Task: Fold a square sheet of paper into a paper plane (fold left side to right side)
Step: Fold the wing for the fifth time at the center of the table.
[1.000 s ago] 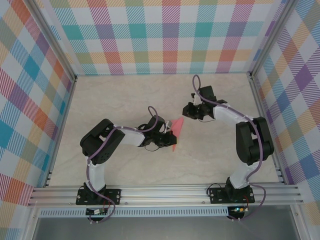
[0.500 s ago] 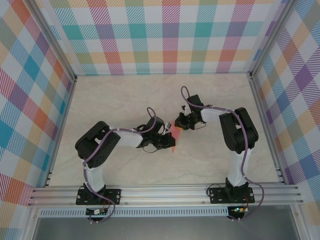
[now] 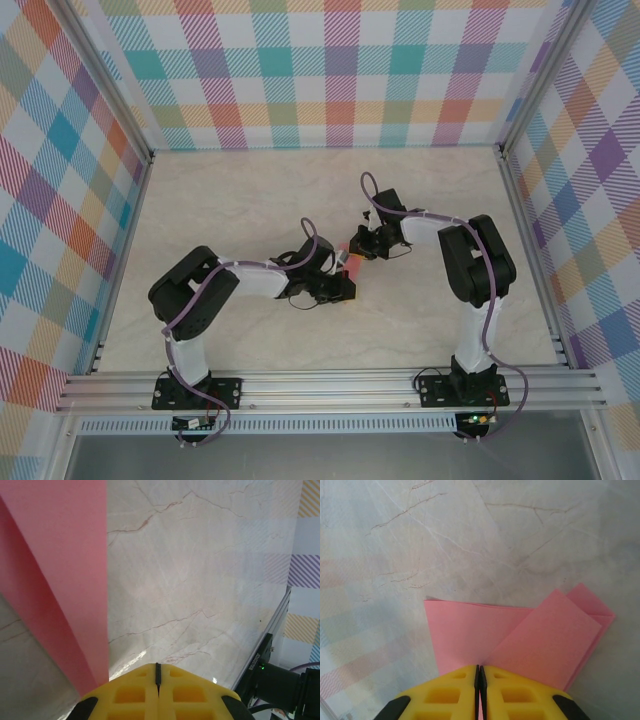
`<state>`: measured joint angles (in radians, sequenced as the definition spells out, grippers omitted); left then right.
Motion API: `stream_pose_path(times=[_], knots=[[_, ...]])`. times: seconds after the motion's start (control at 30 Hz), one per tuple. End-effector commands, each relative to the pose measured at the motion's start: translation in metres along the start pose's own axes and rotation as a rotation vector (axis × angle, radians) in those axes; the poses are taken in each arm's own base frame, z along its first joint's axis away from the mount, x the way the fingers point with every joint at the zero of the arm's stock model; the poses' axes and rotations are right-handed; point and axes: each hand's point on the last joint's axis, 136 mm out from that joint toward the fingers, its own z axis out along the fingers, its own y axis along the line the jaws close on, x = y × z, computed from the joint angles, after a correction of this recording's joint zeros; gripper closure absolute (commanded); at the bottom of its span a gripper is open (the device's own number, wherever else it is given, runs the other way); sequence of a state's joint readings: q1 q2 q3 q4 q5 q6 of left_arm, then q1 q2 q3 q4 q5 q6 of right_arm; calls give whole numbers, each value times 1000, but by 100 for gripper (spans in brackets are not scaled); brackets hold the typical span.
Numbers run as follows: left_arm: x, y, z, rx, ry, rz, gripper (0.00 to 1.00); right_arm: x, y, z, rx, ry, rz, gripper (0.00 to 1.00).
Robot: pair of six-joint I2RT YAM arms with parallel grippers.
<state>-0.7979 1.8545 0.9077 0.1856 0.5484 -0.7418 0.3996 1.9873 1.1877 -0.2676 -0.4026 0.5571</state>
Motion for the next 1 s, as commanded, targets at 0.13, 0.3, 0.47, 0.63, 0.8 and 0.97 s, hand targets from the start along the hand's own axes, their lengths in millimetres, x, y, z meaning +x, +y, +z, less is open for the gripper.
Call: stream_pose_path(times=[0.13,0.3,0.47,0.63,0.8,0.97], knots=[[0,3,5,-18,0,-6,98,12,-24,9,100,45,11,87],[2,11,7,-32,2,-22,98,11,-23,9,102,44,8,87],[3,14,8,-39,6,-28,98,12,-24,8,108,48,6,87],[5,18,9,-50,8,-36,98,12,-24,7,112,48,3,87],[6,20,9,-53,10,-38,98,12,-25,8,118,50,3,87],[9,25,11,-64,18,-50,98,12,-26,8,122,52,3,87]])
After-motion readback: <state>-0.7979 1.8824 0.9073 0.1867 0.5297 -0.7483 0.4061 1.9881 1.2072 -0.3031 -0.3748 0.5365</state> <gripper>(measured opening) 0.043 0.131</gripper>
